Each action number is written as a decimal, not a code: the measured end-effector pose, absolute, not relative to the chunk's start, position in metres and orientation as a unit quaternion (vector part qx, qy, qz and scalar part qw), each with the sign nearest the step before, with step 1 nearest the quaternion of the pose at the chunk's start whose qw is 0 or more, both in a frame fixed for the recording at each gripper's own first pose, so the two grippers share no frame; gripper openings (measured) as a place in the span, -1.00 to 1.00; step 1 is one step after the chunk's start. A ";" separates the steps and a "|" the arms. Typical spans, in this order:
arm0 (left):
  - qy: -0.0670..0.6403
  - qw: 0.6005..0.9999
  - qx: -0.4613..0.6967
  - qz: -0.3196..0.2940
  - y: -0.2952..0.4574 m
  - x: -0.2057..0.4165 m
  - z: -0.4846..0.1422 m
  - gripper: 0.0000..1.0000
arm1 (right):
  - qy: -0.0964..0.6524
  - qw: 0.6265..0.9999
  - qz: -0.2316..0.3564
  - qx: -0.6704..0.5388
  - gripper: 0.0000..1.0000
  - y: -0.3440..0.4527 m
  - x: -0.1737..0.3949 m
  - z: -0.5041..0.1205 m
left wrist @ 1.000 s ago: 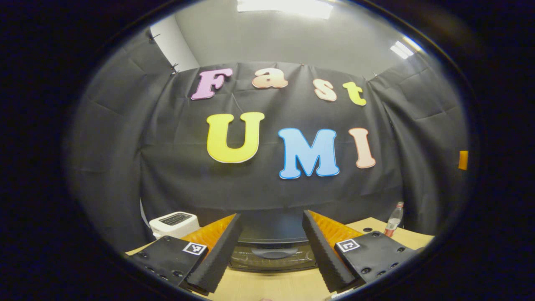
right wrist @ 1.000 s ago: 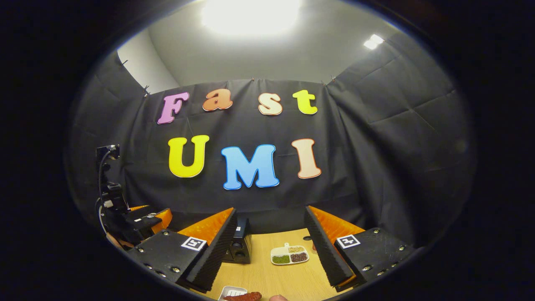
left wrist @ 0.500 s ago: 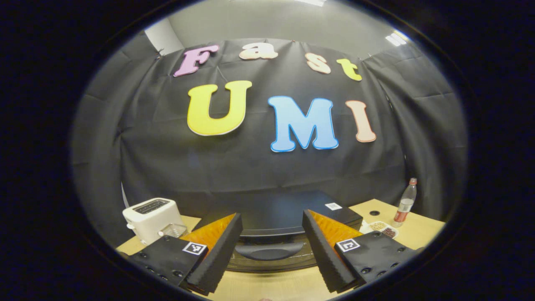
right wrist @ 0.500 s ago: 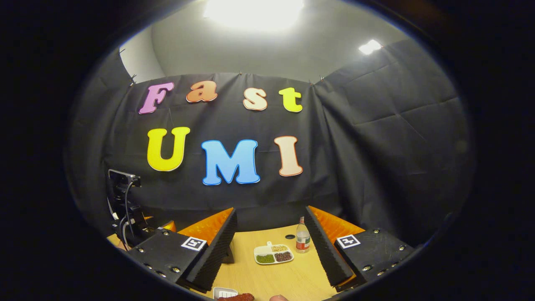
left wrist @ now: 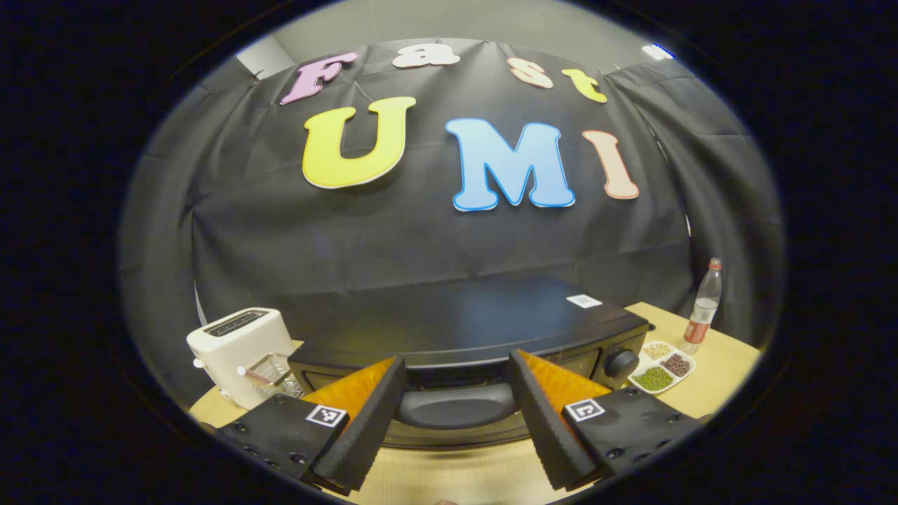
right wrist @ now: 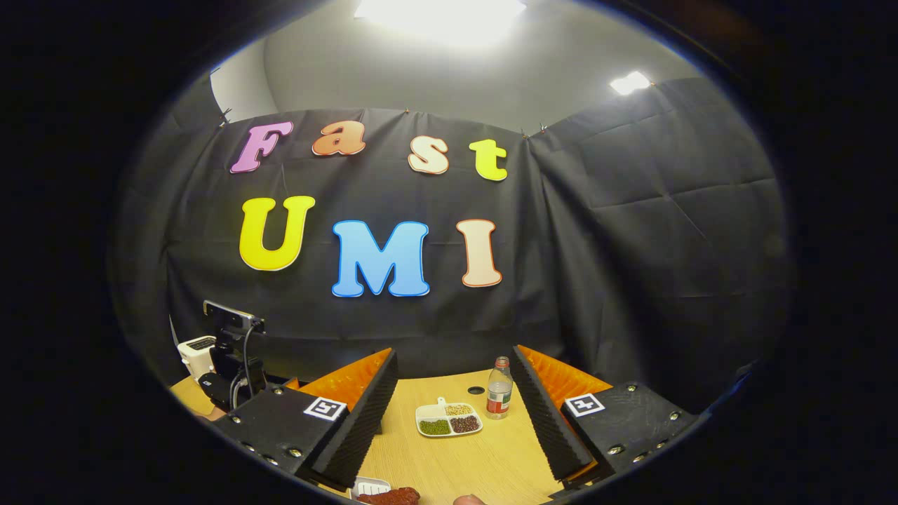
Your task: Open the electric oven with the left hand, put the food in, and close the electric oven.
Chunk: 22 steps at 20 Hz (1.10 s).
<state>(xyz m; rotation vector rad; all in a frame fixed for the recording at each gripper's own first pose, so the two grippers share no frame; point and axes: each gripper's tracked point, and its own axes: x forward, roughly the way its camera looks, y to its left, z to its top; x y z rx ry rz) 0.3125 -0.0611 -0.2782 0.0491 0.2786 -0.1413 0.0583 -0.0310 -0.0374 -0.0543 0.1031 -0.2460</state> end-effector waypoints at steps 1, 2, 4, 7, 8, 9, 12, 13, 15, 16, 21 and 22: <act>0.146 0.986 0.031 -0.069 -0.062 0.313 -0.282 1.00 | 0.053 0.991 -0.121 -0.029 0.94 -0.030 0.058 -0.038; 0.138 0.988 0.027 -0.067 -0.061 0.310 -0.279 1.00 | 0.054 0.991 -0.119 -0.030 0.94 -0.030 0.058 -0.038; 0.141 0.988 0.012 -0.062 -0.059 0.307 -0.283 0.92 | 0.054 0.991 -0.115 -0.031 0.94 -0.029 0.056 -0.038; 0.139 0.988 0.009 -0.061 -0.059 0.294 -0.282 0.94 | 0.053 0.992 -0.109 -0.033 0.94 -0.029 0.054 -0.036; 0.140 0.988 0.011 -0.061 -0.059 0.288 -0.283 1.00 | 0.053 0.992 -0.107 -0.034 0.94 -0.029 0.053 -0.036; 0.139 0.988 0.009 -0.061 -0.059 0.282 -0.284 1.00 | 0.053 0.993 -0.103 -0.033 0.94 -0.029 0.053 -0.036; 0.142 0.988 0.014 -0.059 -0.058 0.265 -0.286 1.00 | 0.056 0.994 -0.093 -0.031 0.94 -0.029 0.053 -0.036; 0.143 0.988 0.016 -0.058 -0.057 0.260 -0.287 1.00 | 0.057 0.994 -0.089 -0.031 0.94 -0.028 0.052 -0.037; 0.149 0.987 0.018 -0.057 -0.057 0.247 -0.290 1.00 | 0.059 0.995 -0.080 -0.029 0.94 -0.026 0.052 -0.038; 0.152 0.987 0.020 -0.056 -0.056 0.242 -0.293 1.00 | 0.059 0.995 -0.075 -0.028 0.94 -0.025 0.051 -0.038; 0.169 0.984 0.031 -0.050 -0.055 0.219 -0.305 1.00 | 0.064 0.996 -0.054 -0.031 0.94 -0.023 0.049 -0.040; 0.172 0.983 0.033 -0.049 -0.055 0.216 -0.307 1.00 | 0.066 0.996 -0.052 -0.031 0.94 -0.024 0.049 -0.041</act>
